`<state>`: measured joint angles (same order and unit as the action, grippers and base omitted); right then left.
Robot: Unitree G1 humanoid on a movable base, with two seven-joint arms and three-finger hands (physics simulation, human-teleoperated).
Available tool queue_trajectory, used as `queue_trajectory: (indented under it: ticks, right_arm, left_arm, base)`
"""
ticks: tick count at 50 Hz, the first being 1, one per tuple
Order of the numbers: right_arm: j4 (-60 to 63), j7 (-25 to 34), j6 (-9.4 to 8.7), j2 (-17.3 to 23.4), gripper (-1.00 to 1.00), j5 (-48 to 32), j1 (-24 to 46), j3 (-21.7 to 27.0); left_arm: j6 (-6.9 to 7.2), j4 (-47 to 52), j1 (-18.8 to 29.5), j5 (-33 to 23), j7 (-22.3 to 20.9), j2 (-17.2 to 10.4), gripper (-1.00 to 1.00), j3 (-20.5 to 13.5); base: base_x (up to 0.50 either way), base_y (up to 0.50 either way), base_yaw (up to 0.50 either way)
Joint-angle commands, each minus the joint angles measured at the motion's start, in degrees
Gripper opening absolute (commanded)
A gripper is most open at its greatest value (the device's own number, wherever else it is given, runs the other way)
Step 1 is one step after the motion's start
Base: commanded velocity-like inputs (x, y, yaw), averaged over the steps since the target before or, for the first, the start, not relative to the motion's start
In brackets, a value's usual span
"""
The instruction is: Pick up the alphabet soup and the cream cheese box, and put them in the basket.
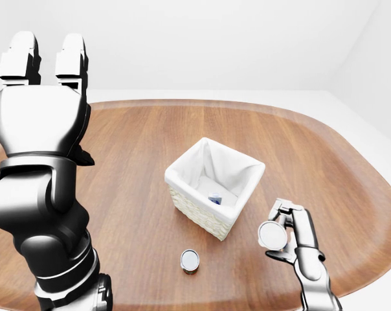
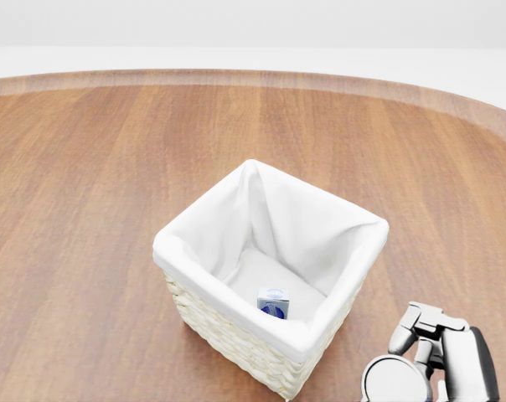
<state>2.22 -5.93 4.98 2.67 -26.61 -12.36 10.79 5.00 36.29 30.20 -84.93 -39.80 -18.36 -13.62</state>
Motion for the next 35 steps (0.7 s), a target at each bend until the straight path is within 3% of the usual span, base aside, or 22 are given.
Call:
queue_trajectory:
  ticks: [1,25,28,35]
  right_arm:
    - [7.07,0.33,0.02,-0.22,-1.00,3.60,0.87,1.90]
    - [24.15,7.69,0.02,0.31,-1.00,4.04,5.79,2.97]
    - [28.01,9.94,-4.58,1.02,-1.00,4.57,8.62,3.02]
    - [27.44,10.06,-8.25,2.26,-1.00,3.60,12.70,1.59]
  left_arm:
    - [0.00,0.14,-0.14,0.14,0.04,-0.04,1.00,-0.07]
    - [0.00,0.13,-0.16,0.36,-0.19,-0.14,1.00,-0.10]
    - [0.00,0.09,0.34,-0.06,-0.20,-0.31,1.00,-0.11]
    - [0.00,-0.07,0.11,0.22,-0.20,-0.24,1.00,-0.04]
  base:
    - [0.00,0.00,0.00]
    - [0.00,0.00,0.00]
    - [0.00,0.00,0.00]
    - [0.00,0.00,0.00]
